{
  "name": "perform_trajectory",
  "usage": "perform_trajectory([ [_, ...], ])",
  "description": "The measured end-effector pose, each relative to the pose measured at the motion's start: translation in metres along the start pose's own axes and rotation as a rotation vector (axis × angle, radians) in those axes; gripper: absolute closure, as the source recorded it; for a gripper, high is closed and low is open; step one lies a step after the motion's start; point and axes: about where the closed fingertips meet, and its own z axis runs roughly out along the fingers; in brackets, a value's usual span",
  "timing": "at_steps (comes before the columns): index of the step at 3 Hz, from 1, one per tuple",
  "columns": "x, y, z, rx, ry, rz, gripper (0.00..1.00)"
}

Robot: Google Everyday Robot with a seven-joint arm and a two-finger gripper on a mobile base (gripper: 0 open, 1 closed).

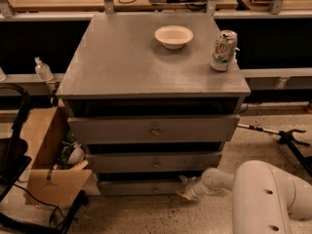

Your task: Open bottom drawer

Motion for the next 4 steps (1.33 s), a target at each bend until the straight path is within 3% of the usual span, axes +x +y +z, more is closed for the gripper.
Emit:
perform_trajectory([
  [1, 0.0, 0.0, 0.0, 0.0, 0.0, 0.0, 0.81],
  [4, 0.0, 0.0001, 0.0001, 0.0, 0.0, 0.0, 0.11],
])
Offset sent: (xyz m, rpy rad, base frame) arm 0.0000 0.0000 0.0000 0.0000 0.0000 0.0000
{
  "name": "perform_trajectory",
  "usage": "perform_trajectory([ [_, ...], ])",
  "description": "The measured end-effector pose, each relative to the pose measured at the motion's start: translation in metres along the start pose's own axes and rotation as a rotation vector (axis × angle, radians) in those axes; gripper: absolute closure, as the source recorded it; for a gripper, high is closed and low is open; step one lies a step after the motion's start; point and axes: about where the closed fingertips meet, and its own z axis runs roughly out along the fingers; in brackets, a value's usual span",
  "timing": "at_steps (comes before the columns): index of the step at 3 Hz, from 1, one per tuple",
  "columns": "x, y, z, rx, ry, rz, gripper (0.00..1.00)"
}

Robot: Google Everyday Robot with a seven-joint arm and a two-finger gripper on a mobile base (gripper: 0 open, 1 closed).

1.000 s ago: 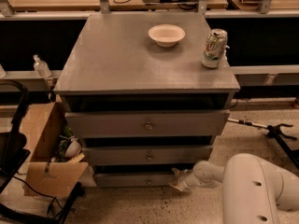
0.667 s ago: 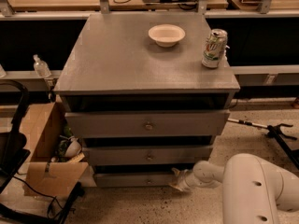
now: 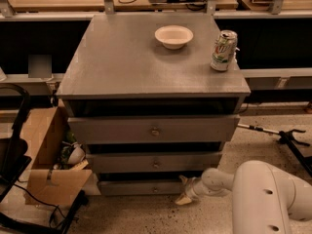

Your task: Open bottom drawer

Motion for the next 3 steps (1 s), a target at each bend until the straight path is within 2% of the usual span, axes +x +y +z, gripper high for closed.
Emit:
perform_trajectory([
  [1, 0.0, 0.0, 0.0, 0.0, 0.0, 0.0, 0.0],
  [2, -0.0001, 0.0002, 0.0002, 0.0, 0.0, 0.0, 0.0],
  [3, -0.0008, 0.0019, 0.002, -0.004, -0.001, 0.0, 0.19],
])
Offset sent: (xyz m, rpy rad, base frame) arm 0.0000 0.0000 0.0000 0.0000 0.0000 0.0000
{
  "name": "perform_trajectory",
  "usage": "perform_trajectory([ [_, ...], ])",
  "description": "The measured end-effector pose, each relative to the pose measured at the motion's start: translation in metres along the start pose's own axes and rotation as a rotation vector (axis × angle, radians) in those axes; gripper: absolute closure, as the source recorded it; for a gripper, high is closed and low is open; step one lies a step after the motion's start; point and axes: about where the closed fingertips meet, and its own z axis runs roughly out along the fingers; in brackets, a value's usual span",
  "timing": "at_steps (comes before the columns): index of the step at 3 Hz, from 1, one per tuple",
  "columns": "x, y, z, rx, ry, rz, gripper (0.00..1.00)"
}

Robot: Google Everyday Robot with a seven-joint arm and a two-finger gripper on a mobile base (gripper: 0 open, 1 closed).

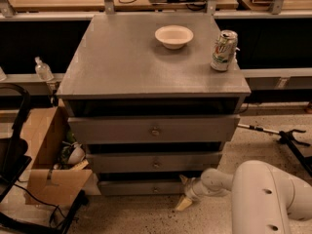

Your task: Open bottom drawer

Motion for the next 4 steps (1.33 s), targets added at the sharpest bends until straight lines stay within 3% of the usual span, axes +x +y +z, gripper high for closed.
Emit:
perform_trajectory([
  [3, -0.0028, 0.009, -0.0016, -0.023, 0.025, 0.006, 0.96],
  [4, -0.0028, 0.009, -0.0016, -0.023, 0.025, 0.006, 1.0],
])
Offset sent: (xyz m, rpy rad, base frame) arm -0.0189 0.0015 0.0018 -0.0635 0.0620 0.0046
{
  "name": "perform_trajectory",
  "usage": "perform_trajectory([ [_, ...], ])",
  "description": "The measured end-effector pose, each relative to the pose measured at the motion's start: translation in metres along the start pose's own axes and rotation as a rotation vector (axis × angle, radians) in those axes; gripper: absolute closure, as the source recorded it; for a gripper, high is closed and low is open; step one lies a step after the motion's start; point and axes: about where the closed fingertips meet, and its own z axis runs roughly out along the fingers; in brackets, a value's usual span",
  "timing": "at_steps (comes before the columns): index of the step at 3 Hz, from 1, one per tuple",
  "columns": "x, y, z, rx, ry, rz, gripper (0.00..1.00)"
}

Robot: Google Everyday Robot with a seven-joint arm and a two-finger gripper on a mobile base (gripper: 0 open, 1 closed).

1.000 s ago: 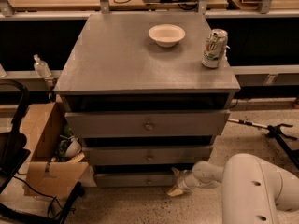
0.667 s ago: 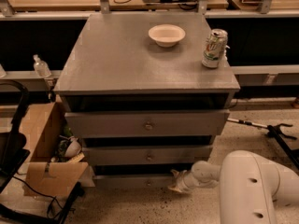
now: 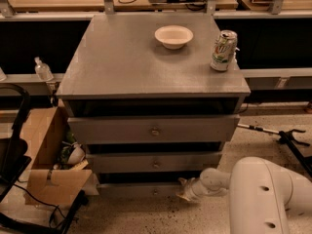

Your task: Open bottom drawer

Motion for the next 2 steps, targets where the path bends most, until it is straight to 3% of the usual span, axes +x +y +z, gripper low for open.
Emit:
perform_trajectory([
  [2, -0.0016, -0.0003, -0.0027, 0.0, 0.0, 0.0, 1.0],
])
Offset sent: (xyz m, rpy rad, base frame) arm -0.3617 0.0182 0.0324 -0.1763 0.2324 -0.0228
